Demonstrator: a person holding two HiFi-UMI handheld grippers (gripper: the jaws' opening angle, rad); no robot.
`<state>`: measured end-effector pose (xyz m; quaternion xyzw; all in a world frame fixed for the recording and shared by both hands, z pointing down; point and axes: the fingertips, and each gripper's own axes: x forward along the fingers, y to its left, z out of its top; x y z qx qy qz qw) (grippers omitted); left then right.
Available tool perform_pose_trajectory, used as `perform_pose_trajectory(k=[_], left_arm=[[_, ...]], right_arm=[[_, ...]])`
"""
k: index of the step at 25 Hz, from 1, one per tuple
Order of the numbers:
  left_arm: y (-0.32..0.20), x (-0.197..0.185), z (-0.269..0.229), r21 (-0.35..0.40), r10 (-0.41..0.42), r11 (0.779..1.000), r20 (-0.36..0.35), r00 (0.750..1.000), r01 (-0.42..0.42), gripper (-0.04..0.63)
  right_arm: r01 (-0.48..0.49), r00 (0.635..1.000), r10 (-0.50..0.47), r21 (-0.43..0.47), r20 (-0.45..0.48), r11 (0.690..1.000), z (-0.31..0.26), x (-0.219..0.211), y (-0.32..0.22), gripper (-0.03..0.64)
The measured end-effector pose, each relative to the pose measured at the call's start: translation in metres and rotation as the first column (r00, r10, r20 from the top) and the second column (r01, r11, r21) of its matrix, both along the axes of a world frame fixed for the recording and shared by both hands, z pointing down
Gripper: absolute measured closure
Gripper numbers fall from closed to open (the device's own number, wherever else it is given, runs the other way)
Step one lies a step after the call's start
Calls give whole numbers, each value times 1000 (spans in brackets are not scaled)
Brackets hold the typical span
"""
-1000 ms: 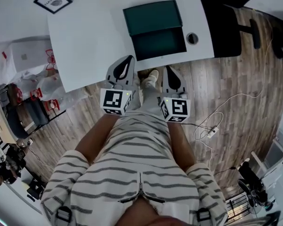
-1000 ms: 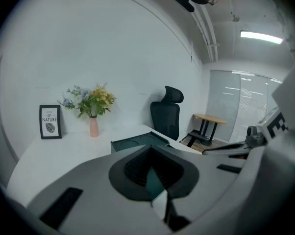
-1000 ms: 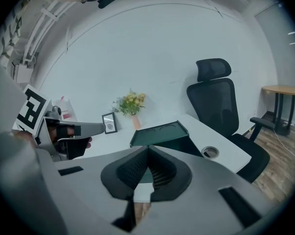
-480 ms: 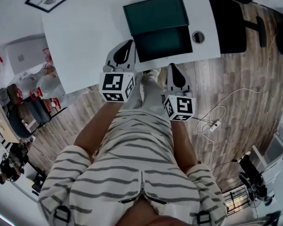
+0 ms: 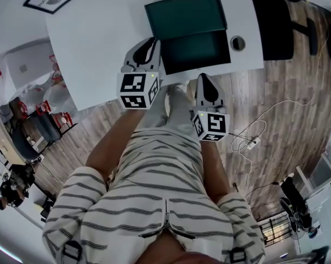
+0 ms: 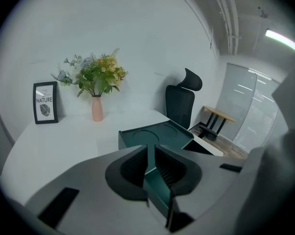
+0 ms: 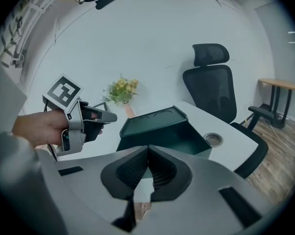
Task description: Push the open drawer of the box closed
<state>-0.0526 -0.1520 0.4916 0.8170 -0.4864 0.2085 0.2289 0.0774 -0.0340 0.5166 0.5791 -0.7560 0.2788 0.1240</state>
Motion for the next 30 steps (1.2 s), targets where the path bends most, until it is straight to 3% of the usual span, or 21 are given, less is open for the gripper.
perform_pose_trajectory(k=[6,13,19,24,30], left_arm=[[-9,-5,21,-74,-21,997,13,1000,22,509],[-18,-10,43,-178,-54,983,-22,998,49,497],[-21,-13,57,-283,-67,958,-51,996,50,502],[-24,-11,65,-363,-109,930,-114,988,60,508],[-25,-11,69,-427,-133,902,-146,980,59,512]], right_arm=[[0,1000,0,-25,2,1000,10,-1,1,600],[7,1000,-7,-45,-1,999,18,-1,1,595],[6,1000,-6,-54,-15,999,23,0,3,595],[4,1000,-4,-58,-10,998,26,-1,4,595],[5,1000,-7,-74,-20,997,34,-1,5,586]])
